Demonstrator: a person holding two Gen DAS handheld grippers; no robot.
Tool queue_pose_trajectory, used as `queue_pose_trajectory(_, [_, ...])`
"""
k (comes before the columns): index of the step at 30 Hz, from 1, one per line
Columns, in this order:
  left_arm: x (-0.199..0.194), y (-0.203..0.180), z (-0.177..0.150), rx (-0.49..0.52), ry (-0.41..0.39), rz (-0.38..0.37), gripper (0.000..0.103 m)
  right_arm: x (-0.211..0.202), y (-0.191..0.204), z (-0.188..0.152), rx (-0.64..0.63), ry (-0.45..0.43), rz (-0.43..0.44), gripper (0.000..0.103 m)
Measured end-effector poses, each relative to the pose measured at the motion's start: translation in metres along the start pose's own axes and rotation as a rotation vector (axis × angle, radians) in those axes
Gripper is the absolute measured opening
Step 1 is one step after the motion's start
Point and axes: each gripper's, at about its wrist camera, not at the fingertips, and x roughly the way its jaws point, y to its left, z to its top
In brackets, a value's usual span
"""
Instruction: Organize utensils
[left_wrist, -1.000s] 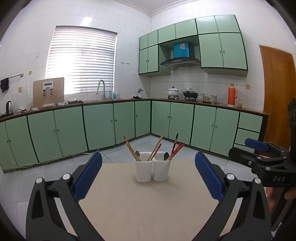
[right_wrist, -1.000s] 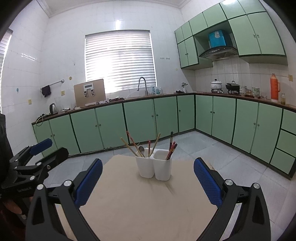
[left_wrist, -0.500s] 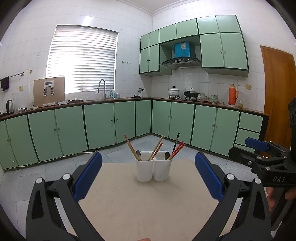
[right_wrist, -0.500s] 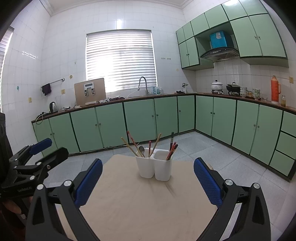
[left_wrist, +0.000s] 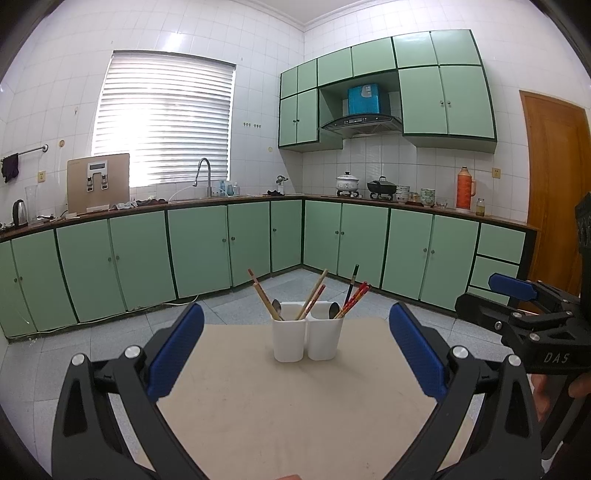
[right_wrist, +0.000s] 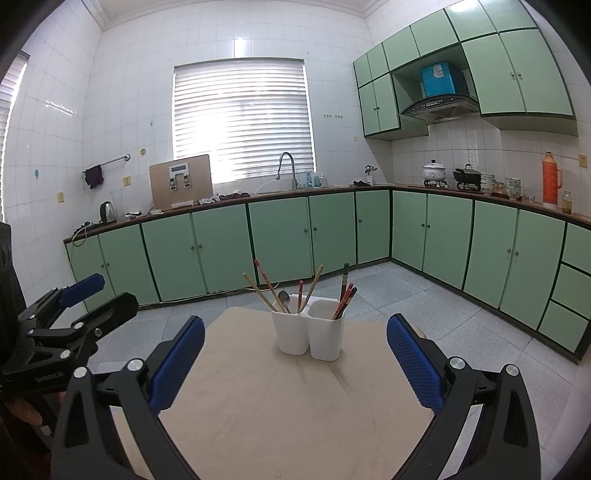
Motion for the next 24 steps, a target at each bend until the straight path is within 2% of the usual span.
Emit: queue_pose_trajectory(24, [0.0027,0.0058,0.0005,-0.01,0.006,-0.001,0.097,0.0035,0.0012,-0.0013,-0.003,0.009,0.003,0.097])
